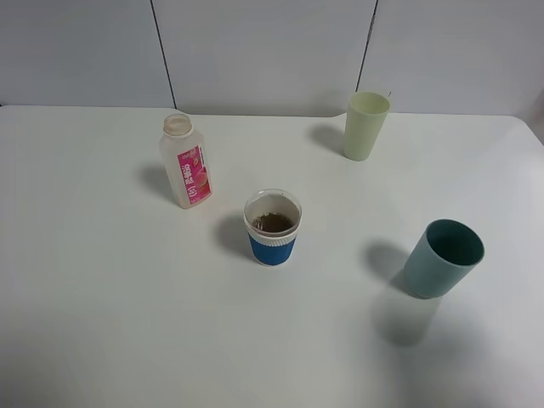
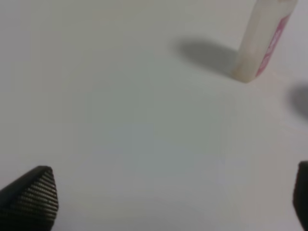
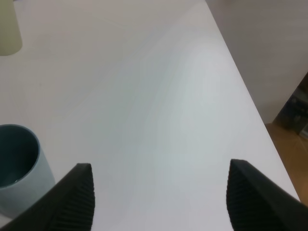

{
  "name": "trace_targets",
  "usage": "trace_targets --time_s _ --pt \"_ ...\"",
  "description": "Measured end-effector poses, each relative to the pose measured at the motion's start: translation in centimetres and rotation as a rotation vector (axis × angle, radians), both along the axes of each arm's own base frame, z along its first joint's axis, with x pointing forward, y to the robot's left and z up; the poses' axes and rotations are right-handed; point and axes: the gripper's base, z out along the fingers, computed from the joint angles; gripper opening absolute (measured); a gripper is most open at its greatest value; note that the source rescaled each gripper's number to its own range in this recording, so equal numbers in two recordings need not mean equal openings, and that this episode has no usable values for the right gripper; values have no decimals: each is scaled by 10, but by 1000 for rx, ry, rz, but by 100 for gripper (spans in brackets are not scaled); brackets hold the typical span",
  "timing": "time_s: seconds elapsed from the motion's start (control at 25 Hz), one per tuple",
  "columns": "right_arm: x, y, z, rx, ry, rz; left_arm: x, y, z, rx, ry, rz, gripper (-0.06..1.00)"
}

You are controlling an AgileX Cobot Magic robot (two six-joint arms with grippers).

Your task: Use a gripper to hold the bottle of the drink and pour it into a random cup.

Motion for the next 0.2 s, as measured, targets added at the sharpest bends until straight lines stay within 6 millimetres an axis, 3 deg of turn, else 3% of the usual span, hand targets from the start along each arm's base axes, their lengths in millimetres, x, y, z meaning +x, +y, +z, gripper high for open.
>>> trace_targets --time_s 0.2 --pt "0 0 0 0 0 0 0 0 0 0 0 0 100"
